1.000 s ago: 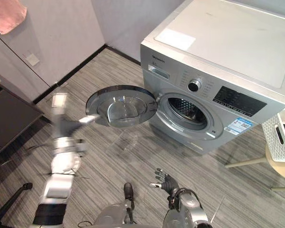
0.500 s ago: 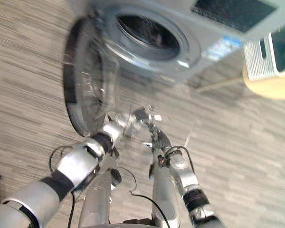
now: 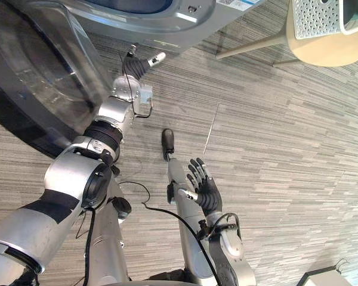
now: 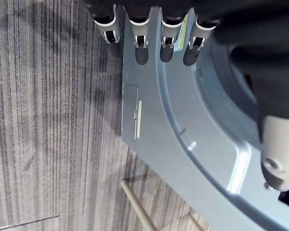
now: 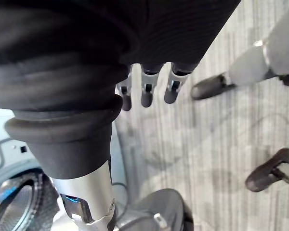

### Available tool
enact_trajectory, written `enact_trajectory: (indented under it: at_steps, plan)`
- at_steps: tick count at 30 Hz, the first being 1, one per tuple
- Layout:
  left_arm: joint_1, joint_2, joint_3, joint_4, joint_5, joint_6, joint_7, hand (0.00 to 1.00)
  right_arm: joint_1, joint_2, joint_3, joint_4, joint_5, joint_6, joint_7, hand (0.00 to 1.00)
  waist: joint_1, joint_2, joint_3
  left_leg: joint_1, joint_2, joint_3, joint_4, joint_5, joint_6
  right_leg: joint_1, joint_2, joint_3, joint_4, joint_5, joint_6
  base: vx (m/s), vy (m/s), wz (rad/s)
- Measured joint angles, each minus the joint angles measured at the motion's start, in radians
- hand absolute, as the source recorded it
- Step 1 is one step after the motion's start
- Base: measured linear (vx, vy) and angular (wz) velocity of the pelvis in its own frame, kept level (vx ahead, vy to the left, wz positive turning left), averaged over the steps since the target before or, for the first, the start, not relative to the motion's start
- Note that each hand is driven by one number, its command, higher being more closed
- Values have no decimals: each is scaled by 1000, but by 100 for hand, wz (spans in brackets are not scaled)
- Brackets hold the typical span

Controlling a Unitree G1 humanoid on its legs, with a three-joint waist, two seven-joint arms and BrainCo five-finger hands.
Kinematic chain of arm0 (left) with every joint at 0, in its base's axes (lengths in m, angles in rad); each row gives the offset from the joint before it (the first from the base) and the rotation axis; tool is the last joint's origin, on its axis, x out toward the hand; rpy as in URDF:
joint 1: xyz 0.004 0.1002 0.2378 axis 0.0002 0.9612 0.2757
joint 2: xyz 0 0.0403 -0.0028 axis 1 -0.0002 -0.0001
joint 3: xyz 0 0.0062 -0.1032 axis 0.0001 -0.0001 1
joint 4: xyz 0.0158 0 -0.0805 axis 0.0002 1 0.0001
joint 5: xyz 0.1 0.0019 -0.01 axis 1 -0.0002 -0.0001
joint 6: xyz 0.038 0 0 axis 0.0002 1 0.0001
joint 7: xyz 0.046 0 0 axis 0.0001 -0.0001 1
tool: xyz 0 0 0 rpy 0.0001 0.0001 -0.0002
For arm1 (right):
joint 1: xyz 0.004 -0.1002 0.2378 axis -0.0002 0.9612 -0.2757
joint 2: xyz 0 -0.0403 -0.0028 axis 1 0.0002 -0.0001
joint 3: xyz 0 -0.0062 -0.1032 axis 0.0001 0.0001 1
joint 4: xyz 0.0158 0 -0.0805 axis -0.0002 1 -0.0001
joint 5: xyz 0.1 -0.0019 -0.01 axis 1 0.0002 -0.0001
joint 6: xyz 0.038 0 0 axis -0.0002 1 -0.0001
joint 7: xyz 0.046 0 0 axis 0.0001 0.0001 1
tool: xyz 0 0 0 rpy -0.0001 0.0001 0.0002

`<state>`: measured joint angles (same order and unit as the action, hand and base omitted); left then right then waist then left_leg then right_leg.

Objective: Pick up the laundry basket with both hands and put the clothes into the washing machine.

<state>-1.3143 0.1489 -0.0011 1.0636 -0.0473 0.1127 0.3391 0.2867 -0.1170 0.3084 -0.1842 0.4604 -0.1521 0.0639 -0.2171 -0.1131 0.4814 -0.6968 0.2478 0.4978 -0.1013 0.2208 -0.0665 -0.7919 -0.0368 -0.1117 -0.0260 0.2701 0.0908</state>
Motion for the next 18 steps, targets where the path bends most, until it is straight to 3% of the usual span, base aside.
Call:
enact_trajectory:
  at_steps: [3,4,5,11,16,18]
  plan:
    - [27,47,68,-3,-17,2,36,0,6,-14,0,1,1,0,1,0,13,2,2,-3,3,-3,0,2,-3,9,1,-3,-12,-3,-3,-58,98,16]
    - [43,69,94,-4,-24,3,37,0,6,-19,2,6,1,-2,2,0,13,2,2,-2,1,-3,0,12,-11,20,-3,-9,-16,-28,-38,-81,100,29]
    - [50,80,105,-4,-25,3,38,0,5,-21,2,12,1,-3,2,0,13,2,2,-2,2,-3,0,15,-14,23,-4,-18,-16,-33,-49,-88,61,30]
    - [139,115,170,-19,-61,4,31,0,6,-41,-6,74,-3,-2,3,0,34,1,1,64,10,0,2,50,-16,109,-6,-54,-15,-40,-56,-56,77,14]
    - [231,150,168,-51,-119,6,-27,0,7,-37,-30,132,-42,6,11,0,60,-1,0,214,12,-4,7,45,-14,255,-8,-76,15,-82,-66,16,42,7]
    - [326,153,157,-105,-117,-11,-73,0,10,-36,-50,184,-44,13,16,0,68,-2,-2,318,17,-3,7,30,-16,331,-8,-77,75,-137,-67,111,18,0]
